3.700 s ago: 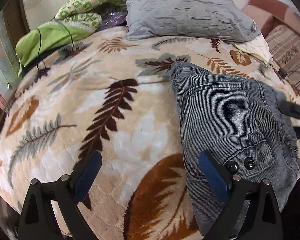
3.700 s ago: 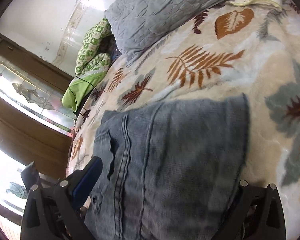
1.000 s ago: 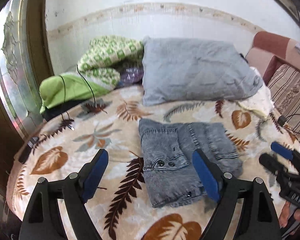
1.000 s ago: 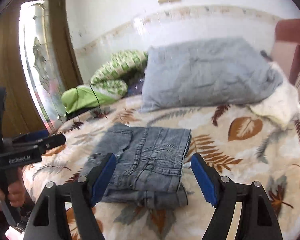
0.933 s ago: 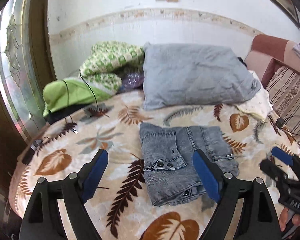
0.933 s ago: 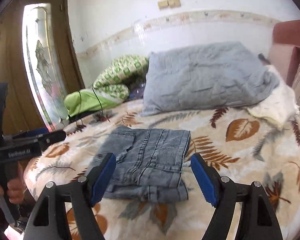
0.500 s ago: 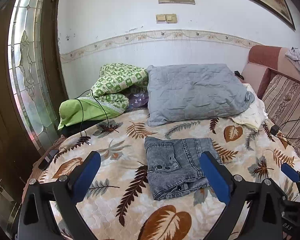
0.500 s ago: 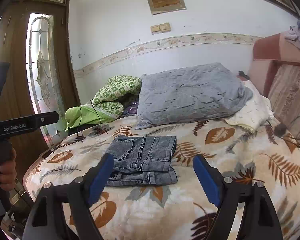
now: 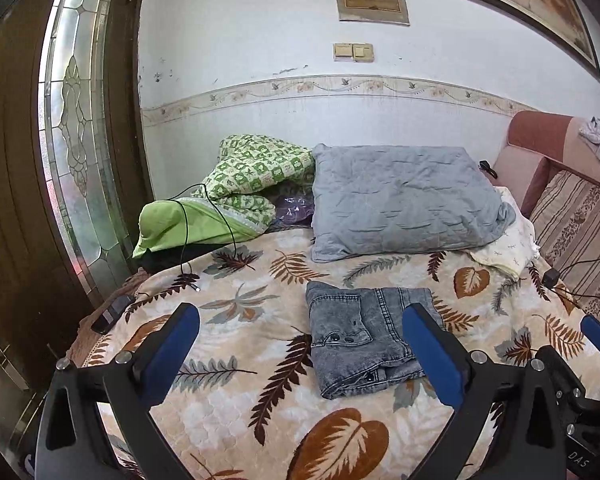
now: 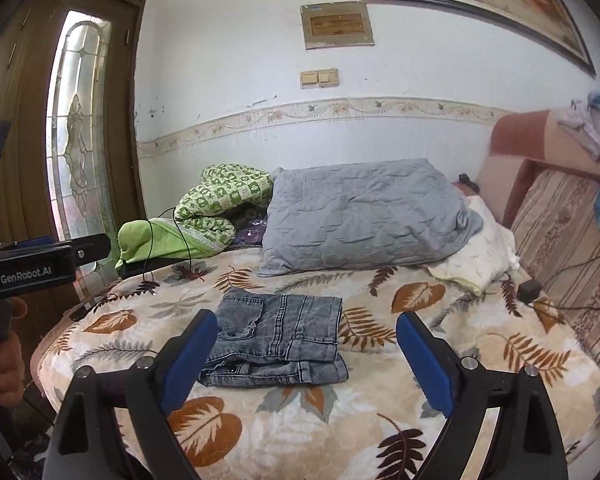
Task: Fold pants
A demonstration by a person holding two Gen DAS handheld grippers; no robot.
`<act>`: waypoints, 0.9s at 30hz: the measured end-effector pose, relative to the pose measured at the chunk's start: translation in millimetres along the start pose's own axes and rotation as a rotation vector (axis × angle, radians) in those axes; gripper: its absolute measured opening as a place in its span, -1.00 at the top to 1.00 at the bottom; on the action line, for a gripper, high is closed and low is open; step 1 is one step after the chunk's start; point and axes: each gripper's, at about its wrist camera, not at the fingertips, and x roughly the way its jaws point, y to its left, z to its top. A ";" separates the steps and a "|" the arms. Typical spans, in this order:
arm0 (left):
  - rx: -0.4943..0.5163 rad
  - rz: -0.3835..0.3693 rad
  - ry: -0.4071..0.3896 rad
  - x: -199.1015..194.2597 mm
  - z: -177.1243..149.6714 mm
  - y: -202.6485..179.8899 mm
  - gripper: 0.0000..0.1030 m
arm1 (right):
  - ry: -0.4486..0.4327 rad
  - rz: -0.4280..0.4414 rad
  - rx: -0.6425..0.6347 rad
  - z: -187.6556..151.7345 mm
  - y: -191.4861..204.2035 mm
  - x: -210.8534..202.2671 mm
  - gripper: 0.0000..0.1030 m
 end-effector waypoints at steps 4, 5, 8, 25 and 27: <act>0.000 0.014 0.002 -0.1 -2.8 8.1 -0.97 | -0.001 -0.002 0.003 7.9 9.8 -4.1 -0.81; -0.001 0.018 0.003 0.2 -3.5 10.4 -0.97 | -0.003 -0.001 0.004 9.9 11.2 -4.6 -0.81; -0.006 0.029 0.007 1.7 -5.2 17.6 -0.97 | -0.008 -0.001 0.002 15.4 17.3 -7.8 -0.81; -0.028 0.076 0.036 14.0 -25.1 62.2 -0.97 | 0.062 0.057 -0.074 8.9 62.9 13.7 -0.84; -0.033 0.082 0.035 13.5 -25.6 66.9 -0.97 | 0.066 0.061 -0.081 9.0 66.6 14.5 -0.84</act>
